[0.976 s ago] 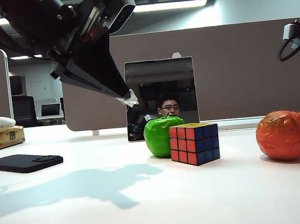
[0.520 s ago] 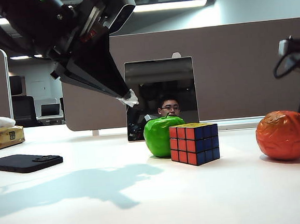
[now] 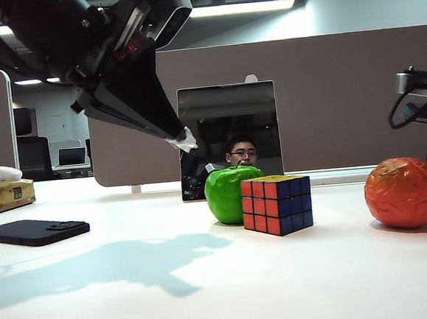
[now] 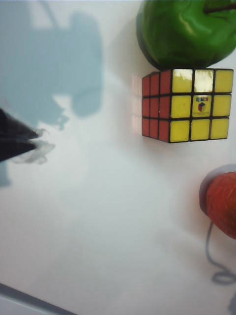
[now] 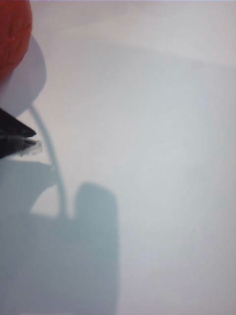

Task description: Move all the fruits on the tabletop near the face of the Rubik's cube that has the color most similar to each fruit.

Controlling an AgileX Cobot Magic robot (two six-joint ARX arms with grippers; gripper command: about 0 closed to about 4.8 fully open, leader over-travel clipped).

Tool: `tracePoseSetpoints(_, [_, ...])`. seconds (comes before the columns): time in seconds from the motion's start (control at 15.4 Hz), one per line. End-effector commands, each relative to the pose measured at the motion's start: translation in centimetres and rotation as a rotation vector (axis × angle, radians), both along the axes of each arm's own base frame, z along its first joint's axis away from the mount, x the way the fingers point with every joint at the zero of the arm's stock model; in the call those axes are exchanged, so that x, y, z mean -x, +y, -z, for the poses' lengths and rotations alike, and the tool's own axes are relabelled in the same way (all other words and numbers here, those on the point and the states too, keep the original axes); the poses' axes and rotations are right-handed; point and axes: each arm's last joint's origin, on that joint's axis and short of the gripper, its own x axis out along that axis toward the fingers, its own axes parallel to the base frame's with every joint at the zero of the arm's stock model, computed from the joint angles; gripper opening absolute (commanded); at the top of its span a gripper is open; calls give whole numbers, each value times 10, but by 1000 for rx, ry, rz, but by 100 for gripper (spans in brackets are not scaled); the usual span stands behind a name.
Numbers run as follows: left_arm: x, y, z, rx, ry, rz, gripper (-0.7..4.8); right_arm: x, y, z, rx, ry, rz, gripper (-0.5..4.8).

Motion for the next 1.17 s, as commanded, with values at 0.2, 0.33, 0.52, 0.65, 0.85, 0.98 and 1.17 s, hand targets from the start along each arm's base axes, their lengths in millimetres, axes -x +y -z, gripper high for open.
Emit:
tracePoseSetpoints(0.2, [0, 1, -4, -15, -28, -54, -5, 0, 2, 5, -33, 41, -36, -1])
tracePoseSetpoints(0.33, [4, 6, -12, -19, -62, -79, -5, 1, 2, 7, -45, 59, -46, -1])
tracePoseSetpoints(0.52, [12, 12, -28, 28, -101, -91, -5, 3, 3, 8, -70, 81, -66, -1])
tracePoseSetpoints(0.65, [20, 17, -40, 68, -134, -84, -5, 4, 4, 8, -89, 91, -82, -1])
tracePoseSetpoints(0.85, [33, 24, -55, 151, -137, -17, -5, 6, 14, 9, -100, 109, -127, -1])
tracePoseSetpoints(0.98, [37, 26, -59, 183, -131, 13, -5, 7, 21, 9, -99, 114, -154, -1])
tracePoseSetpoints(1.17, [48, 25, -66, 209, -149, 49, -5, 11, 37, 10, -95, 139, -214, -1])
